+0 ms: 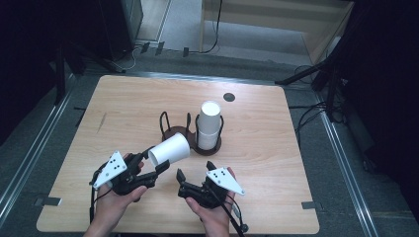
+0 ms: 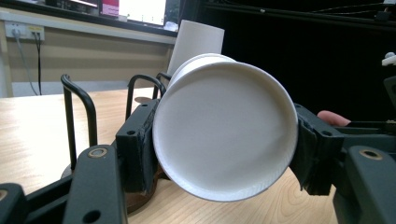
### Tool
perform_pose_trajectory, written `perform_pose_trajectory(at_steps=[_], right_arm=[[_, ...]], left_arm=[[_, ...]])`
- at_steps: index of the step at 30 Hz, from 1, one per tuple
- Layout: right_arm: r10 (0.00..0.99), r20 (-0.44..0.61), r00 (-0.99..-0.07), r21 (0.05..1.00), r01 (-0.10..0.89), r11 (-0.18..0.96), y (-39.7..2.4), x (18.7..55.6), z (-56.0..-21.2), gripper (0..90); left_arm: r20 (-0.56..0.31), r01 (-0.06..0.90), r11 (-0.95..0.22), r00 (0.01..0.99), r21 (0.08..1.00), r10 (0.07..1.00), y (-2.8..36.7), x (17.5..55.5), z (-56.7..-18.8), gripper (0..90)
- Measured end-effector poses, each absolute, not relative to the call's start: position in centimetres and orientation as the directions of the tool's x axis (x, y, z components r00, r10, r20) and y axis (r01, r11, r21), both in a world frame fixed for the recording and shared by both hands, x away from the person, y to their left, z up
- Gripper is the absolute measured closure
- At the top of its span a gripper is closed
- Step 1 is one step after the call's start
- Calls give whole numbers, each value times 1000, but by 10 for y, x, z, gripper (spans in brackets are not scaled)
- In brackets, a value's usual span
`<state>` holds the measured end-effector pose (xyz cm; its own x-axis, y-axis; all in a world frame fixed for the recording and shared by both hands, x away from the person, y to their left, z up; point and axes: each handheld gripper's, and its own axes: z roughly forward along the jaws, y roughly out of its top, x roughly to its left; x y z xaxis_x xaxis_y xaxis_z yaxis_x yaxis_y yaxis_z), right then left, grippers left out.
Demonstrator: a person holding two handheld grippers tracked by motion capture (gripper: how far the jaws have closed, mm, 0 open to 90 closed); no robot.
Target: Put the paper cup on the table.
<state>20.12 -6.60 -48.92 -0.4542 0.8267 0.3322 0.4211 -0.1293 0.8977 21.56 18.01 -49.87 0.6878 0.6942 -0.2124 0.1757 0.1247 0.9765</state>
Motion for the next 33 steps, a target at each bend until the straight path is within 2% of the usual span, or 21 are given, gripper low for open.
perform_pose_trajectory(at_steps=[3,6,7,10,14,16,17,22,24,25,26,33], right_arm=[[791,420,-446,866,457,-202,-64,202,-489,0],[719,552,-423,807,486,-335,-63,204,-487,0],[719,552,-423,807,486,-335,-63,204,-487,0],[661,657,-363,730,527,-436,-62,206,-487,0],[626,706,-330,686,536,-491,-61,206,-484,0],[571,773,-275,612,557,-561,-62,208,-485,0],[571,773,-275,612,557,-561,-62,208,-485,0],[468,864,-184,482,568,-667,-64,211,-487,0],[370,919,-136,374,593,-713,-64,214,-490,0],[370,919,-136,374,593,-713,-64,214,-490,0],[327,938,-112,325,606,-726,-64,215,-491,0],[259,962,-85,256,616,-746,-61,217,-494,0]], left_arm=[[-216,176,130,685,976,695,180,216,-501,353],[-228,174,148,689,973,688,180,216,-502,352],[-231,173,154,691,973,685,180,217,-502,352],[-224,159,157,692,975,687,180,217,-504,352],[-218,154,154,694,976,687,178,217,-504,352],[-214,150,152,697,977,685,176,216,-504,352],[-214,150,152,697,977,685,176,216,-504,352],[-199,144,138,705,980,681,171,215,-505,352],[-187,136,127,711,982,678,168,214,-505,352],[-187,136,127,711,982,678,168,214,-505,352],[-174,128,117,714,985,678,165,213,-506,351],[-163,123,106,721,987,674,161,212,-507,352]])
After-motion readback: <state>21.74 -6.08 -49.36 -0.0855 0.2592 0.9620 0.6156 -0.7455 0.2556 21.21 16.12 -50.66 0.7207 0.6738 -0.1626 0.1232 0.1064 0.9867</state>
